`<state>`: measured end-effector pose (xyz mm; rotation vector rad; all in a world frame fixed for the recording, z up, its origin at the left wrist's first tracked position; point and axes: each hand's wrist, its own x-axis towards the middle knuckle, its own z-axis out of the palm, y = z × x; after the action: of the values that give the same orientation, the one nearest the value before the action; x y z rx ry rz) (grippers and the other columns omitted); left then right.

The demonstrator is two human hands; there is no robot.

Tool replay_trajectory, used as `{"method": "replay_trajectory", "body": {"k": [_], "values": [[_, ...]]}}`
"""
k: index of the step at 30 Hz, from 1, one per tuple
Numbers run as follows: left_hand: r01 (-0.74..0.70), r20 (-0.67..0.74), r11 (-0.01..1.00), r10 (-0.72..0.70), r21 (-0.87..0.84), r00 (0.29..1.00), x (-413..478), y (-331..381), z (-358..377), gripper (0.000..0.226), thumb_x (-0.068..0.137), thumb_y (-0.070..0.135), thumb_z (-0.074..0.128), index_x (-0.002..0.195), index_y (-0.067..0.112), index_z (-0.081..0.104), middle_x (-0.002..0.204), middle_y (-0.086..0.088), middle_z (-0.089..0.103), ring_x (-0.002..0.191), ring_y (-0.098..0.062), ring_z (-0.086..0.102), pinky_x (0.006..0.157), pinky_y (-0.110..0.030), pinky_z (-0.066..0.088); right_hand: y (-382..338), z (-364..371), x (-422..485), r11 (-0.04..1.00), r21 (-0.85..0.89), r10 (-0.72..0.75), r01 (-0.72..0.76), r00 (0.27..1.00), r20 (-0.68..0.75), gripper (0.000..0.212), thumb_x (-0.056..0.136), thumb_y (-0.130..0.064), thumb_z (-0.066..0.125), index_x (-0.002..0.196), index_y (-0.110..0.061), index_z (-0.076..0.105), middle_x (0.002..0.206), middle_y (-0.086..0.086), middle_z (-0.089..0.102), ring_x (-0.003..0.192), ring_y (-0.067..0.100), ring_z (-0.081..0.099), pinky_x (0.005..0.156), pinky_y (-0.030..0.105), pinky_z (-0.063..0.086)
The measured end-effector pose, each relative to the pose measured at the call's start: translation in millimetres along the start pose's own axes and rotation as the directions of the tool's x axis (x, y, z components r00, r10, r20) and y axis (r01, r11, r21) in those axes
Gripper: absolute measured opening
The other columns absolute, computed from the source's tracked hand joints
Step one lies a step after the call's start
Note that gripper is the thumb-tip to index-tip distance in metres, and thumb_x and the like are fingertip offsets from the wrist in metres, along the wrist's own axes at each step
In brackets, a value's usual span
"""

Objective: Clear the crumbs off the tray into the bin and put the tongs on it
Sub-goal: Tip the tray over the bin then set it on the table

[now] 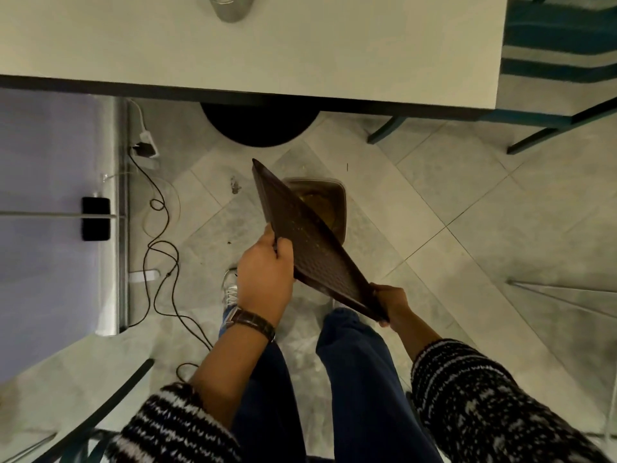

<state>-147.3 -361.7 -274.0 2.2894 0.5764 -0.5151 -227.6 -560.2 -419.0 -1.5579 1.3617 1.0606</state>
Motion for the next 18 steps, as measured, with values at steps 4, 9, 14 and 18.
{"method": "replay_trajectory", "body": {"k": [4, 9, 14, 18], "values": [[-0.018, -0.065, 1.000, 0.017, -0.012, 0.998, -5.5, 4.3, -20.7, 0.032, 0.093, 0.021, 0.038, 0.113, 0.017, 0.062, 0.049, 0.002, 0.047, 0.045, -0.009, 0.048, 0.042, -0.016, 0.037, -0.2, 1.0, -17.3, 0.994, 0.023, -0.106, 0.106, 0.994, 0.028, 0.036, 0.094, -0.005, 0.043, 0.120, -0.018, 0.064, 0.099, 0.005, 0.062, 0.064, 0.015, 0.054, 0.048, 0.017, 0.047], [0.000, -0.038, 1.000, 0.000, -0.008, 0.999, -12.9, 5.7, -7.7, 0.035, 0.093, 0.024, 0.035, 0.119, 0.022, 0.058, 0.058, -0.013, 0.056, 0.054, -0.020, 0.057, 0.049, -0.028, 0.042, 5.5, 2.6, -8.4, 0.972, 0.230, 0.067, -0.053, 0.996, -0.053, 0.023, 0.091, -0.010, 0.057, 0.111, -0.006, 0.067, 0.087, 0.008, 0.065, 0.073, 0.024, 0.060, 0.071, 0.037, 0.055], [-0.021, -0.041, 1.000, 0.021, 0.007, 0.999, 18.9, 8.8, 13.3, 0.055, 0.085, 0.036, 0.025, 0.118, 0.006, 0.058, 0.070, -0.014, 0.061, 0.062, -0.027, 0.057, 0.057, -0.035, 0.048, -1.5, 18.3, 5.7, 0.944, 0.277, 0.179, -0.177, 0.984, 0.018, 0.020, 0.085, -0.015, 0.067, 0.068, -0.008, 0.059, 0.070, 0.009, 0.057, 0.058, 0.022, 0.055, 0.041, 0.027, 0.042], [-0.010, -0.046, 1.000, 0.010, 0.009, 0.999, 10.0, -1.3, 9.1, 0.044, 0.093, 0.028, 0.031, 0.128, 0.013, 0.053, 0.075, -0.014, 0.065, 0.065, -0.025, 0.060, 0.059, -0.036, 0.052, 0.2, 18.2, 7.8, 0.950, 0.258, 0.176, -0.175, 0.984, 0.016, 0.016, 0.084, -0.021, 0.068, 0.081, -0.006, 0.065, 0.085, 0.014, 0.063, 0.066, 0.028, 0.061, 0.051, 0.033, 0.047]]}}
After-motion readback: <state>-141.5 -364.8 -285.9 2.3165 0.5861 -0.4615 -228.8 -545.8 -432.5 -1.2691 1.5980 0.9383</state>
